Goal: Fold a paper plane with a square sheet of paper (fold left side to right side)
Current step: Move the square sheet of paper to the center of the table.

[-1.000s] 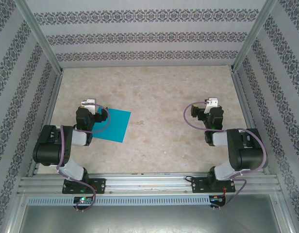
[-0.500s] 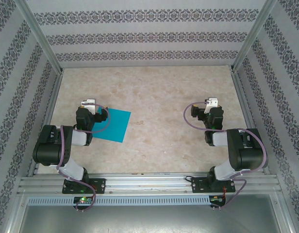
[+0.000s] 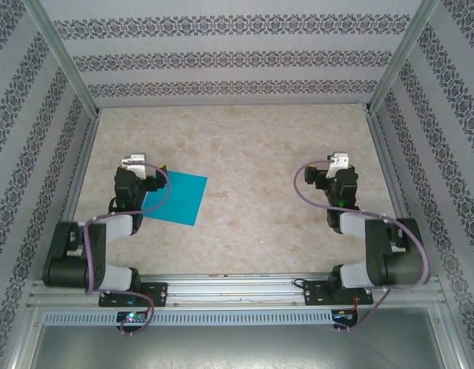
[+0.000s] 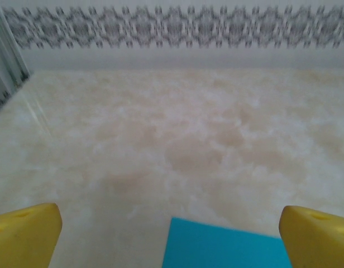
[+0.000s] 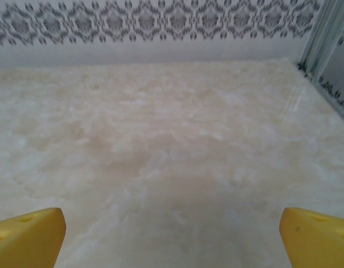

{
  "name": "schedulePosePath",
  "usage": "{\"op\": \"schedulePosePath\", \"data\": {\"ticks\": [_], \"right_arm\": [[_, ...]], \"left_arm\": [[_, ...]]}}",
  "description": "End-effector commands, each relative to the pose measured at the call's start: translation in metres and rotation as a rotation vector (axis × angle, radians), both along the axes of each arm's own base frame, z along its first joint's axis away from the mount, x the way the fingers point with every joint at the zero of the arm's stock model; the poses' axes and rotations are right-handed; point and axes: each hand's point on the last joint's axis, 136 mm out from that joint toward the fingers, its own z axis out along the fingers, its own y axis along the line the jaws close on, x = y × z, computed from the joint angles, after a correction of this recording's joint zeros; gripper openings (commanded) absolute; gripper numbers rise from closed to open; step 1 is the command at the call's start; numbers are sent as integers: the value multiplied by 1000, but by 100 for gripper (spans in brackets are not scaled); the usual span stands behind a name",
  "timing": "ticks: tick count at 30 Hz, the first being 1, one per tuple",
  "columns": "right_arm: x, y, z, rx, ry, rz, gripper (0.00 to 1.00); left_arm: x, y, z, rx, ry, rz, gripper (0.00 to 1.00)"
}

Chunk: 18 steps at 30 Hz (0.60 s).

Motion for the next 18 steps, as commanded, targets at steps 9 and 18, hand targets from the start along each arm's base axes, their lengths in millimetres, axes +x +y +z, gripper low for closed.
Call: {"op": "schedulePosePath", "data": {"ticks": [9, 18], "right_arm": [[-51, 32, 42, 392, 188, 52, 98], [-85, 79, 35, 712, 396, 168, 98]], "left_arm": [[-35, -21, 23, -409, 320, 42, 100], [-76, -79, -47, -649, 763, -93, 82]]}}
